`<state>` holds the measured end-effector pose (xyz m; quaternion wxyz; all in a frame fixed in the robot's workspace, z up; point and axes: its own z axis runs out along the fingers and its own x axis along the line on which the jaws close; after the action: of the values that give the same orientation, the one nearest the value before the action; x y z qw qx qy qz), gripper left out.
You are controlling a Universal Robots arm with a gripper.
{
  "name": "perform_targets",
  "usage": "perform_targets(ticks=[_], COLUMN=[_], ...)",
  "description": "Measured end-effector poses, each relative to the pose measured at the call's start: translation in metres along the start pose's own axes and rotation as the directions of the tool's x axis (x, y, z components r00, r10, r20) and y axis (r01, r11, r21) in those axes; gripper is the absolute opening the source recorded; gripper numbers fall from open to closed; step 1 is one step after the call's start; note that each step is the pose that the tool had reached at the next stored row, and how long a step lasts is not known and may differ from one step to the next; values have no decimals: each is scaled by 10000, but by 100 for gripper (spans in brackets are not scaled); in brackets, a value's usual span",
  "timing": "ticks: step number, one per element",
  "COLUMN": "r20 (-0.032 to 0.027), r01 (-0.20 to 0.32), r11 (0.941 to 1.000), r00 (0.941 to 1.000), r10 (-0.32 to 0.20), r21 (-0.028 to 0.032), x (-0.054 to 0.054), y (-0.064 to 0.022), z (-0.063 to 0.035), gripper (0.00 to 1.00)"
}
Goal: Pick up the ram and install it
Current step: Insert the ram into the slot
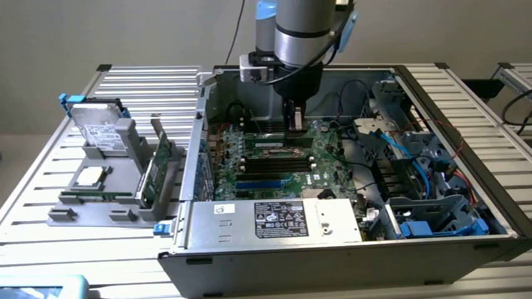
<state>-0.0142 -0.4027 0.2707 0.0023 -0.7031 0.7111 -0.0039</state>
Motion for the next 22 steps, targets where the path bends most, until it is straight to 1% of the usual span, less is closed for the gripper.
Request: perform_targets(ticks=[7, 14, 18, 22], r20=[-34, -70, -76, -84], r01=[33, 58, 68, 82], r11=[10000, 10000, 10000, 10000], r00=[10000, 10000, 9999, 9999], r10=[-33, -58, -68, -82], r21=[-6, -9, -9, -35], x=[7, 8, 8, 34], y=[-5, -9, -12, -16], z=[42, 135, 188, 201], gripper=[13, 13, 13, 13])
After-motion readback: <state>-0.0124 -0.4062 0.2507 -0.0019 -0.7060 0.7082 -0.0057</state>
